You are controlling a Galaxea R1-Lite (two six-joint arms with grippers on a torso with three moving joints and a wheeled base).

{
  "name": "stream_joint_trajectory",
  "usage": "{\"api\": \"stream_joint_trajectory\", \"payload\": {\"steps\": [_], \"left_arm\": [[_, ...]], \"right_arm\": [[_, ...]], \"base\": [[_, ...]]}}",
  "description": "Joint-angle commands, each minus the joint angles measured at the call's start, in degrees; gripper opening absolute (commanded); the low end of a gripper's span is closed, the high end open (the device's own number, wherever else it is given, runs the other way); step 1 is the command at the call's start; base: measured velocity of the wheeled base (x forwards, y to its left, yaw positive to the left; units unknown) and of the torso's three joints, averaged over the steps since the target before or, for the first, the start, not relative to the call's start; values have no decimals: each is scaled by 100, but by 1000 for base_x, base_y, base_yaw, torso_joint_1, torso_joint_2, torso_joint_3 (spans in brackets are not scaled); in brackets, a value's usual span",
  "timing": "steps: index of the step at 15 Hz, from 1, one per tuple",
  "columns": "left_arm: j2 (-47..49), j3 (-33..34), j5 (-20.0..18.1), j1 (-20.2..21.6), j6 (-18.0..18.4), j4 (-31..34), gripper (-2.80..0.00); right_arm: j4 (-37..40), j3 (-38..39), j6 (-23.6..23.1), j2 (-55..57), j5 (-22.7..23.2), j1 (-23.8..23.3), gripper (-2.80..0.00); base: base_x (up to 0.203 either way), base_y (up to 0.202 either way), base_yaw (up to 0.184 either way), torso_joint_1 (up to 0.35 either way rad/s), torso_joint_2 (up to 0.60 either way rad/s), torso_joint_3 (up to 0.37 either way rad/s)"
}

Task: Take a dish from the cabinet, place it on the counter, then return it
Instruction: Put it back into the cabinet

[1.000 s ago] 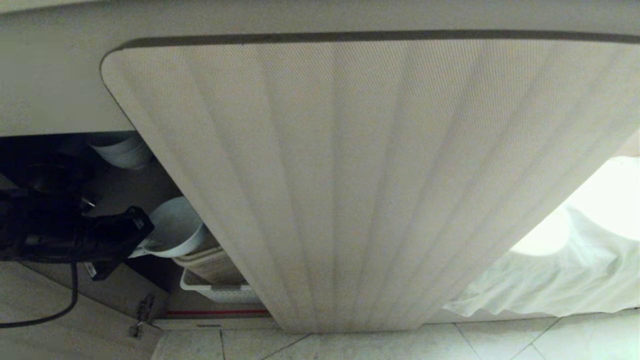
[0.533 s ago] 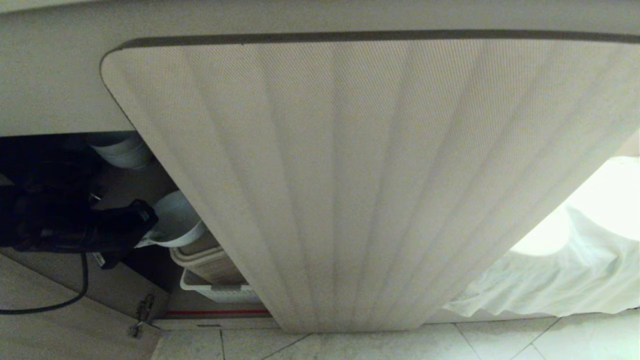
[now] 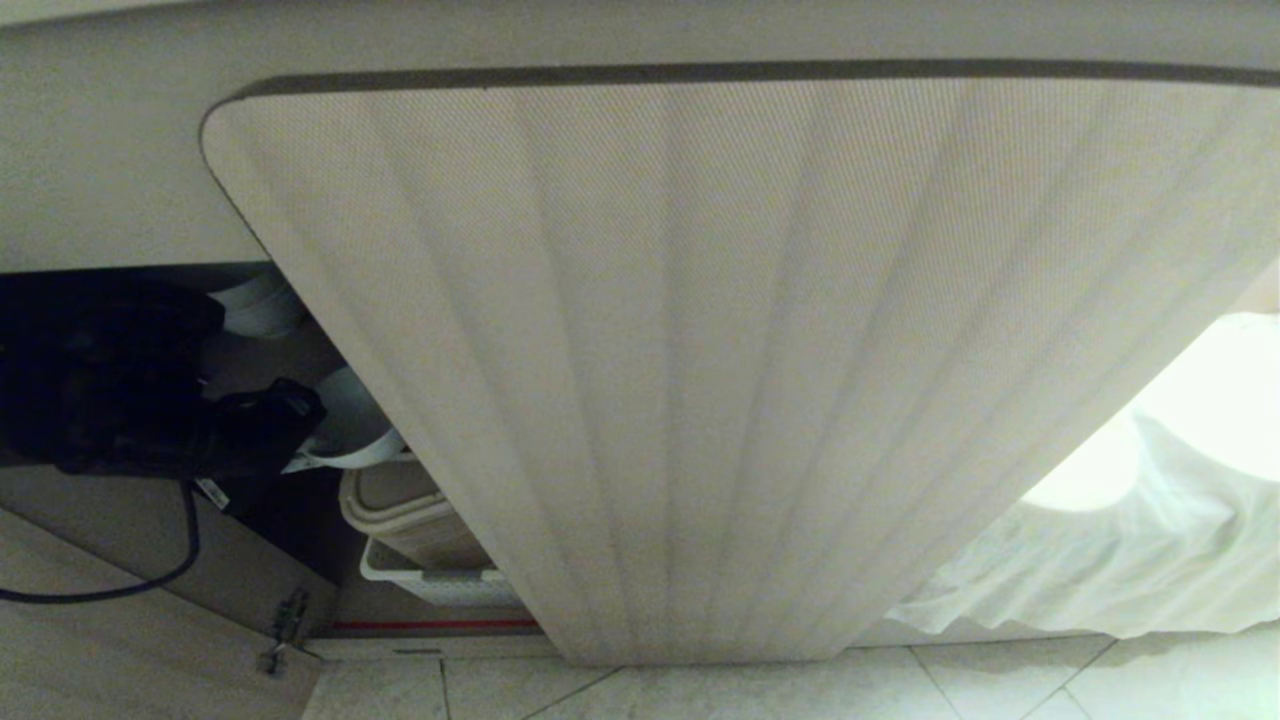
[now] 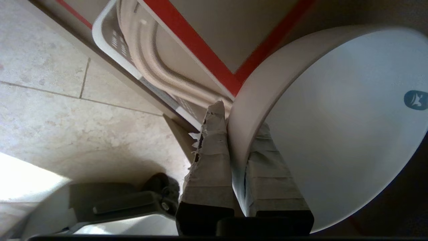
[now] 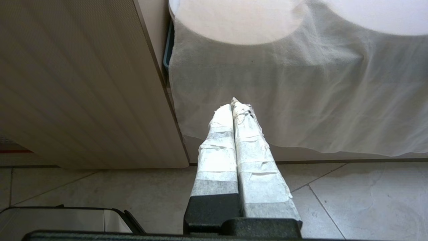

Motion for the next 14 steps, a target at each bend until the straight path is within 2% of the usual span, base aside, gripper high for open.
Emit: {"api": "stream_joint_trajectory", "payload": {"steps": [1,5,8,10,14], "left_arm": [[72,-24,112,-3,-179,-3,-280],[134,-33,426,-38,-657,-20,-280],[258,-14,493,-38,-923,-521,-280],[309,-33,499,-47,-953,-582,-280],[424,-209,777,-159,-1019,-583,-280]], "right_arm": [[-1,0,1,-2,0,5,-280],[-1,0,1,3,0,4,-280],[-1,0,1,0,0,7,-280],[-1,0,1,-2,0,7,-280],[-1,0,1,-2,0,9,-280]], "base": [[0,0,0,0,0,0],[0,0,0,0,0,0],[0,0,0,0,0,0],[0,0,0,0,0,0],[0,0,0,0,0,0]]}}
